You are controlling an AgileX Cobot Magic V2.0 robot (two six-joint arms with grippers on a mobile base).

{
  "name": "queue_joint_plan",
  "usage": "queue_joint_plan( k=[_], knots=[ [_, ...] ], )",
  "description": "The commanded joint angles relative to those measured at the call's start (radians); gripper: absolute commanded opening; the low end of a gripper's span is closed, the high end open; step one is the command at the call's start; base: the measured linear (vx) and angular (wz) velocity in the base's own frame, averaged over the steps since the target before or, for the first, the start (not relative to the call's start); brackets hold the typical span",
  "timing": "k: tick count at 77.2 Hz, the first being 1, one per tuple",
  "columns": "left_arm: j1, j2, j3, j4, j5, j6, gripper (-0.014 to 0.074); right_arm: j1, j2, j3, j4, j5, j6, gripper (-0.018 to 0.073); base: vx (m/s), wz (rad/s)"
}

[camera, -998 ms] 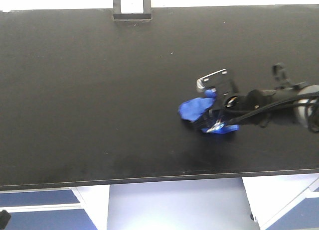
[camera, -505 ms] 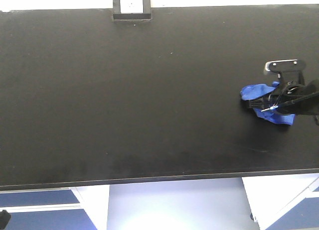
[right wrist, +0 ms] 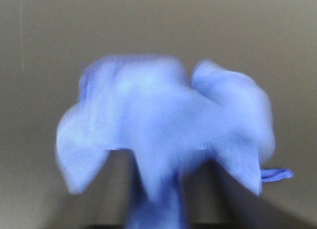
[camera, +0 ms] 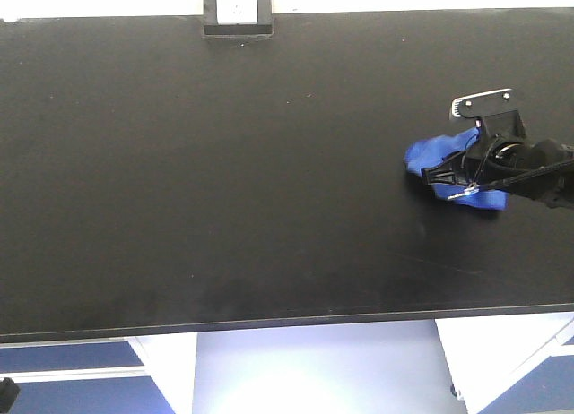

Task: Wipe right workspace with blue cloth
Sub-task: 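Wipe the cloth across the counter with the right gripper, back and forth, then open the right gripper to release the cloth and lift away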

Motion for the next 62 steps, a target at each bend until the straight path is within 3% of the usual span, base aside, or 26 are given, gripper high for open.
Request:
queue_joint_plan(
  k=[1,16,33,53,62],
  knots=[
    [-0.006,0.000,-0.025,-0.005,-0.079,0.001,-0.0006,-0.003,-0.054,-0.020,0.019,-0.068,-0.006,0.0493,0.00,0.00],
    [-0.006,0.000,-0.025,-0.005,-0.079,0.001,-0.0006,-0.003,-0.108,-0.020,0.047,-0.049,-0.008,0.0651,0.00,0.00],
    [-0.006,0.000,-0.025,-0.005,-0.079,0.001,-0.0006,-0.003,-0.345,-0.020,0.047,0.101,-0.011,0.0626,0.00,0.00],
    [-0.006,0.000,-0.025,-0.005,-0.079,0.001,-0.0006,-0.003,-0.761,-0.019,0.049,0.496,0.028,0.0433,0.00,0.00],
    [-0.006,0.000,-0.025,-0.005,-0.079,0.001,-0.0006,-0.003,-0.923,-0.019,0.044,0.676,0.057,0.0247,0.00,0.00]
  ],
)
